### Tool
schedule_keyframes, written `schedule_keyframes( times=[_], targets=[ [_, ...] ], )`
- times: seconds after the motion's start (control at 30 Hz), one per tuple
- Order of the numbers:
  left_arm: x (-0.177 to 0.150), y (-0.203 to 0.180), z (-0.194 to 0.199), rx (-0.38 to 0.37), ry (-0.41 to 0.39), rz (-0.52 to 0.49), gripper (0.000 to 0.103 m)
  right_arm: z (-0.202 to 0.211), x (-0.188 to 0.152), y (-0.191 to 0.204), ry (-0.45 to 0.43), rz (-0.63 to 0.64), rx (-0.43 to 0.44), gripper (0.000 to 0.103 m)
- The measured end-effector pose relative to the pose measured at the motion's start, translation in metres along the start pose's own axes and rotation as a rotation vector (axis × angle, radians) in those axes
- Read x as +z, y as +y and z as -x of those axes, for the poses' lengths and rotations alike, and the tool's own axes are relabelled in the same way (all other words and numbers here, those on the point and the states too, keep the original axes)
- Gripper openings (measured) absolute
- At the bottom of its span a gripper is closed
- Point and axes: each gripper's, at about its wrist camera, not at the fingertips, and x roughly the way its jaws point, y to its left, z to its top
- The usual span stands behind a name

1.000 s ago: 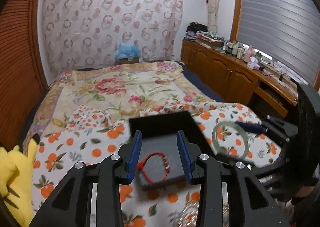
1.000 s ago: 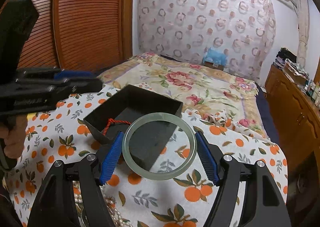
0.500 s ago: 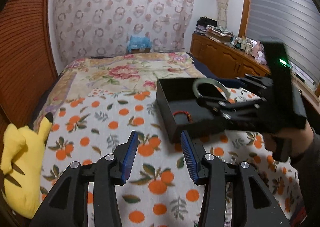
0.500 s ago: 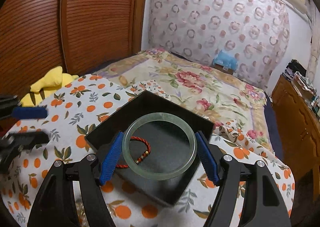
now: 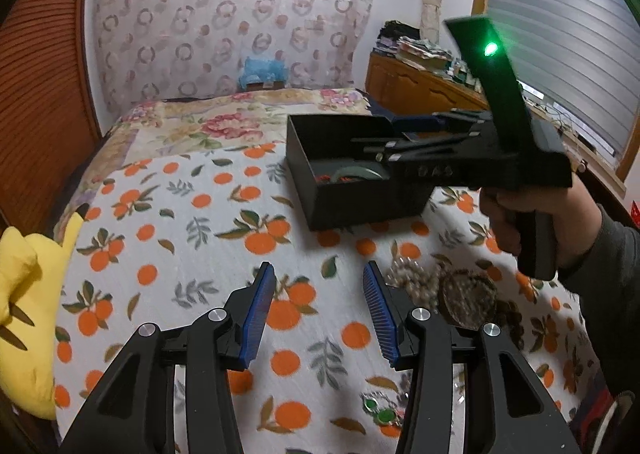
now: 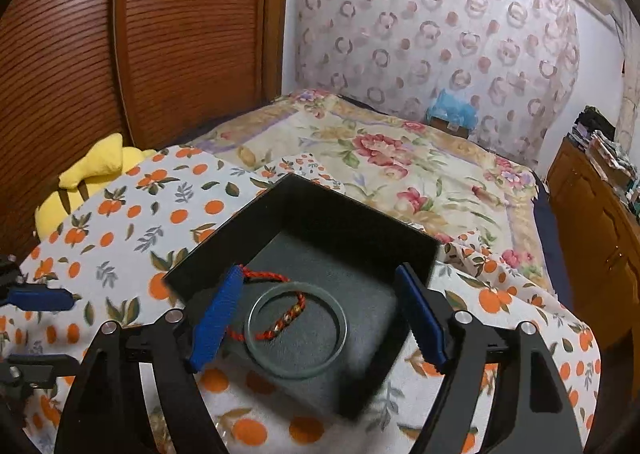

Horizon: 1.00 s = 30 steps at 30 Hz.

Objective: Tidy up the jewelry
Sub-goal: 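Drop the red bracelet into the black box while the right tool lowers the bangle in, then reach the left tool to the purple-crystal hairpin and grasp it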

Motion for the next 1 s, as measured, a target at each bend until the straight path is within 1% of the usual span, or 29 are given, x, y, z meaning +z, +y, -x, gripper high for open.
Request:
schedule_keyframes(
  times=[0.1, 0.23, 0.33, 0.47, 0.5, 0.6, 0.7, 0.93, 1.0],
  targets=[
    [-0.007, -0.005, 0.003, -0.011, 0.007, -0.006, 0.044, 0.026, -0.013, -0.002, -0.021, -0.024, 0.002, 0.080],
    [-0.019, -0.013, 0.009, -0.031, 0.016, -0.014, 0.044, 0.068, -0.044, 0.001, -0.036, -0.029, 0.003, 0.078],
    [-0.026, -0.020, 0.011, -0.048, 0.024, -0.011, 0.044, 0.092, -0.071, 0.001, -0.022, -0.044, 0.015, 0.073],
    [-0.031, -0.033, 0.011, -0.062, 0.036, -0.033, 0.044, 0.112, -0.106, 0.001, 0.013, -0.051, 0.027, 0.063],
    [-0.032, -0.036, 0.011, -0.067, 0.041, -0.038, 0.044, 0.114, -0.112, 0.002, 0.023, -0.049, 0.027, 0.060],
    [-0.035, -0.043, 0.008, -0.073, 0.056, -0.056, 0.044, 0.118, -0.128, 0.004, 0.049, -0.061, 0.036, 0.055],
    [-0.038, -0.048, 0.005, -0.079, 0.072, -0.067, 0.044, 0.120, -0.140, 0.008, 0.068, -0.070, 0.054, 0.052],
    [-0.043, -0.053, 0.005, -0.088, 0.090, -0.082, 0.044, 0.114, -0.151, 0.020, 0.115, -0.055, 0.091, 0.048],
    [-0.044, -0.053, 0.004, -0.088, 0.094, -0.083, 0.044, 0.110, -0.153, 0.022, 0.130, -0.050, 0.095, 0.044]
  ],
)
